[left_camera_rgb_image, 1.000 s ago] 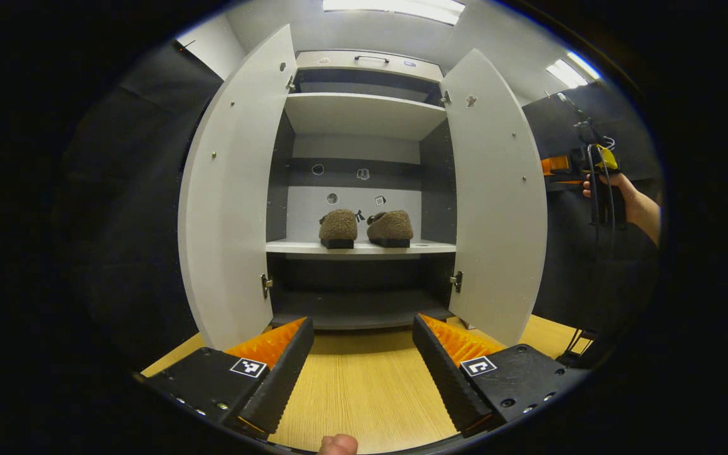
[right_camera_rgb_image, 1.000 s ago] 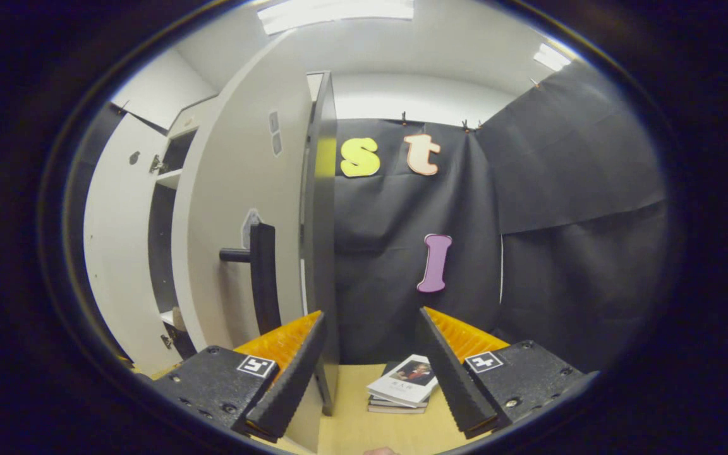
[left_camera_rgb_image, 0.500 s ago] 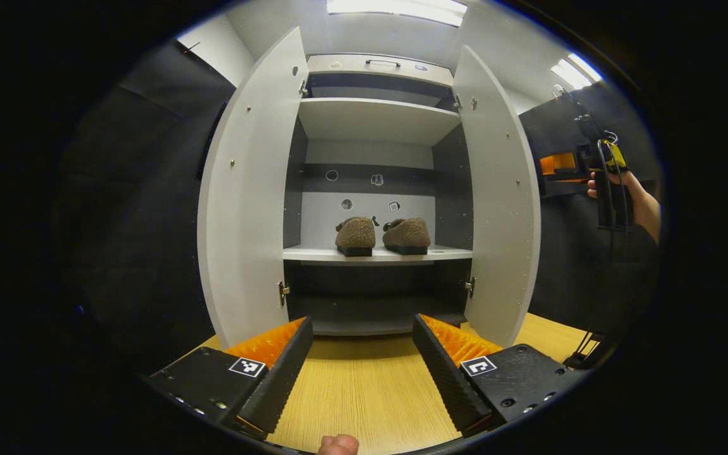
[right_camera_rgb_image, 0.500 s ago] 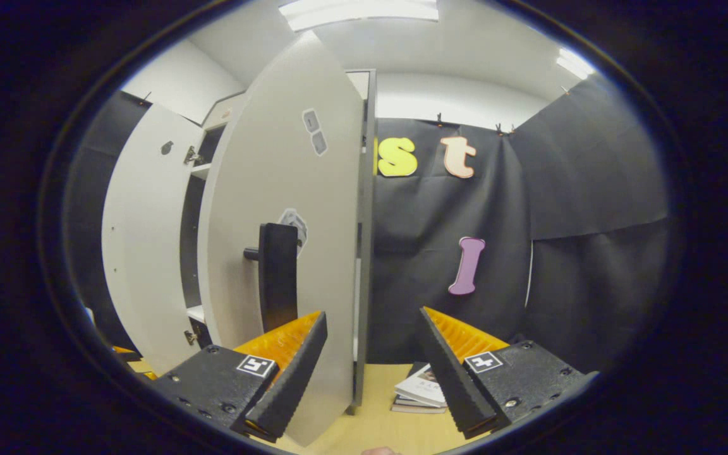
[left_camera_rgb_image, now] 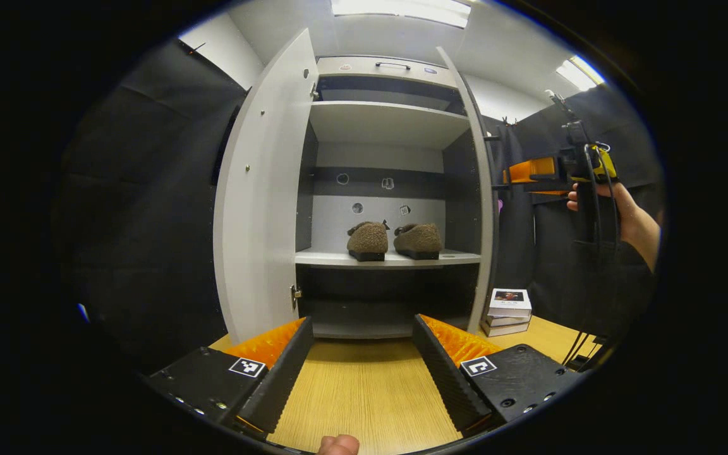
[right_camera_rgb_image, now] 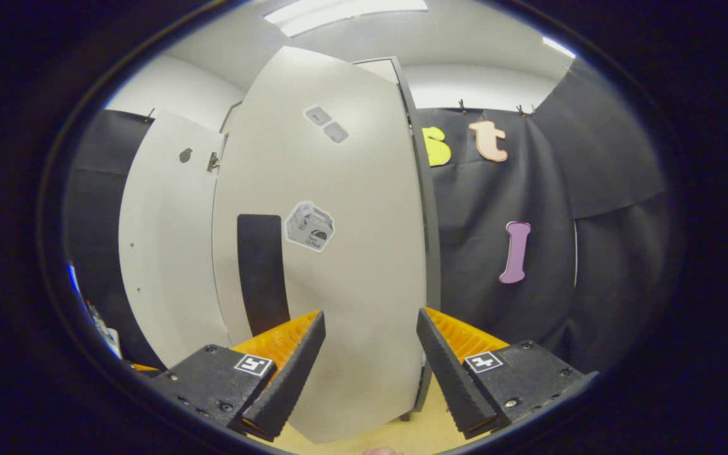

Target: Grab one shoe with the right hand and put it into the shoe cabinet, grab the other shoe with the left hand and put it into the shoe cabinet; then close the right door with the right hand and the left door with the left hand.

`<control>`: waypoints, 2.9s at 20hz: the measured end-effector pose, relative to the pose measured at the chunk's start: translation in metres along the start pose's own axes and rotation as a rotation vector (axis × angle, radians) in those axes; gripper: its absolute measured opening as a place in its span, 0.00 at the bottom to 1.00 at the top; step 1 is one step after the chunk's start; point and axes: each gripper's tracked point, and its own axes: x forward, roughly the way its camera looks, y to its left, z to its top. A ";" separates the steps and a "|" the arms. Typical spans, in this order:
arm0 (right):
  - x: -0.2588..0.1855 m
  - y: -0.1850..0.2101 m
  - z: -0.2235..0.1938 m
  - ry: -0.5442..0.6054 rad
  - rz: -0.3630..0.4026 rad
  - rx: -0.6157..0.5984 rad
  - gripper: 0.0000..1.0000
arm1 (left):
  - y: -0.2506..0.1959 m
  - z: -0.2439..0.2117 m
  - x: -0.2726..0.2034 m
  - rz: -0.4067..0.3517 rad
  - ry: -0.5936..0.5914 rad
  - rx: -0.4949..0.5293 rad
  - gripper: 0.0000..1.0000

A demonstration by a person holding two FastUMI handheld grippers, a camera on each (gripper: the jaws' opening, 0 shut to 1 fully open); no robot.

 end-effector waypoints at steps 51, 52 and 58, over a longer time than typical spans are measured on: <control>-0.154 0.037 -0.196 0.142 -0.212 -0.044 0.98 | 0.252 0.200 0.030 0.534 -0.352 -0.094 0.99; -0.154 0.036 -0.195 0.141 -0.217 -0.036 0.97 | 0.255 0.195 0.041 0.533 -0.338 -0.092 0.99; -0.155 0.025 -0.191 0.132 -0.251 -0.023 0.97 | 0.247 0.187 0.067 0.512 -0.321 -0.078 0.94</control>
